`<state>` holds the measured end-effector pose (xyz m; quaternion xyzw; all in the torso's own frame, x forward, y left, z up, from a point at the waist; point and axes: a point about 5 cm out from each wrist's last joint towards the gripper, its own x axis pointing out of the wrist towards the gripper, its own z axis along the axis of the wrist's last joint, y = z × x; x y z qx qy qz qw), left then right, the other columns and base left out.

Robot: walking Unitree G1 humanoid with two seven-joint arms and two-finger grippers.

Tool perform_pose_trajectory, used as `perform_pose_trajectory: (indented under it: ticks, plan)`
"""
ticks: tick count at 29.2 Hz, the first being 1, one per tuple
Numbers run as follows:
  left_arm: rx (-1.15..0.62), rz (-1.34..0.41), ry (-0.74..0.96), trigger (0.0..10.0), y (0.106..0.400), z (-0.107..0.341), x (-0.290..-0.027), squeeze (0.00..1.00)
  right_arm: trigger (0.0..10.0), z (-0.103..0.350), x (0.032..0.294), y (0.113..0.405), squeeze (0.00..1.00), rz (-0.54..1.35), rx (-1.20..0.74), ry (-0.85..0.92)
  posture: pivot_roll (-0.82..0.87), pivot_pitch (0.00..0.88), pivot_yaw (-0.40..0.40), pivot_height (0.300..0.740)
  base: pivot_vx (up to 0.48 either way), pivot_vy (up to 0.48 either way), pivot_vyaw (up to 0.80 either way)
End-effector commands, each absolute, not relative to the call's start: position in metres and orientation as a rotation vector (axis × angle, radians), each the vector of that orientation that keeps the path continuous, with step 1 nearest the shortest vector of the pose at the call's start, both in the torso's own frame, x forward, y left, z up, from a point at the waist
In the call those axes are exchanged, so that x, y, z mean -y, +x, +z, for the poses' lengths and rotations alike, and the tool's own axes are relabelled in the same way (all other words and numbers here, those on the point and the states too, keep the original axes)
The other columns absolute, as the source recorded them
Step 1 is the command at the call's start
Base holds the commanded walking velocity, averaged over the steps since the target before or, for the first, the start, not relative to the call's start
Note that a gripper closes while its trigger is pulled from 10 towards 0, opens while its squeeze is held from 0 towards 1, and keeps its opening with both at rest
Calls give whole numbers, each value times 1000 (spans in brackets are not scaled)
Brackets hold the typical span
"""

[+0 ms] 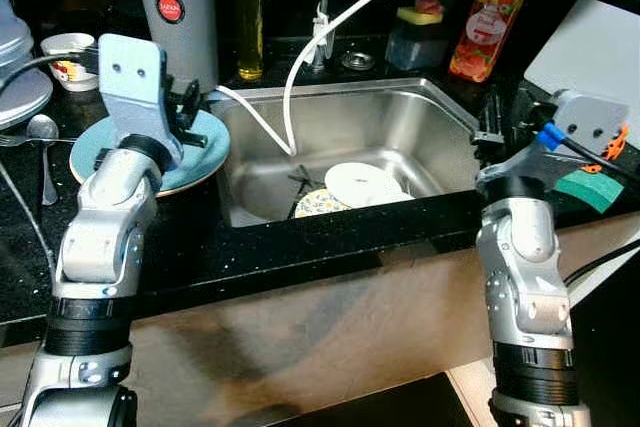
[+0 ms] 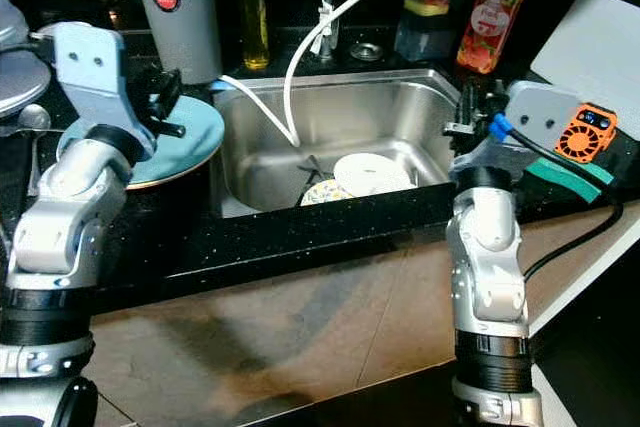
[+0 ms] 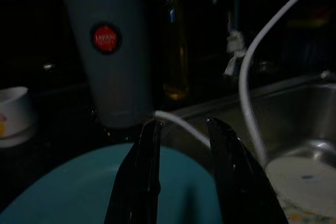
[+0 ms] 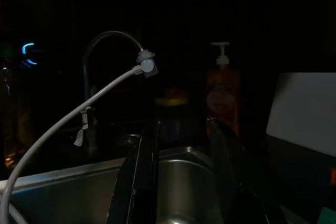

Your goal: Kitchen organization

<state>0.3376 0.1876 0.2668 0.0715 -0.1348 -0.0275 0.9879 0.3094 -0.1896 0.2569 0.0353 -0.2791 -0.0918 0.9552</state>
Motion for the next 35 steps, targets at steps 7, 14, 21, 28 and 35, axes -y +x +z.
perform_pose_trajectory:
  ticks: [7,14,21,28,35]
  plan:
    - [191,24,183,10000,341,254,-197,0,10000,262,189,314,0,-188,563,74,101,5,-38,740,0,0,0]
    - [237,9,140,10000,345,261,-190,0,10000,261,191,311,0,-195,563,68,79,2,-27,740,0,0,0]
    - [298,-49,146,10000,346,262,-164,0,10000,260,195,306,0,-220,568,54,63,7,-22,740,0,0,0]
    - [360,-113,275,10000,346,268,-147,0,10000,261,178,310,0,-173,570,75,56,12,-25,740,0,0,0]
    - [364,-93,253,10000,349,271,-154,0,10000,267,172,313,0,-155,590,92,58,9,-20,740,0,0,0]
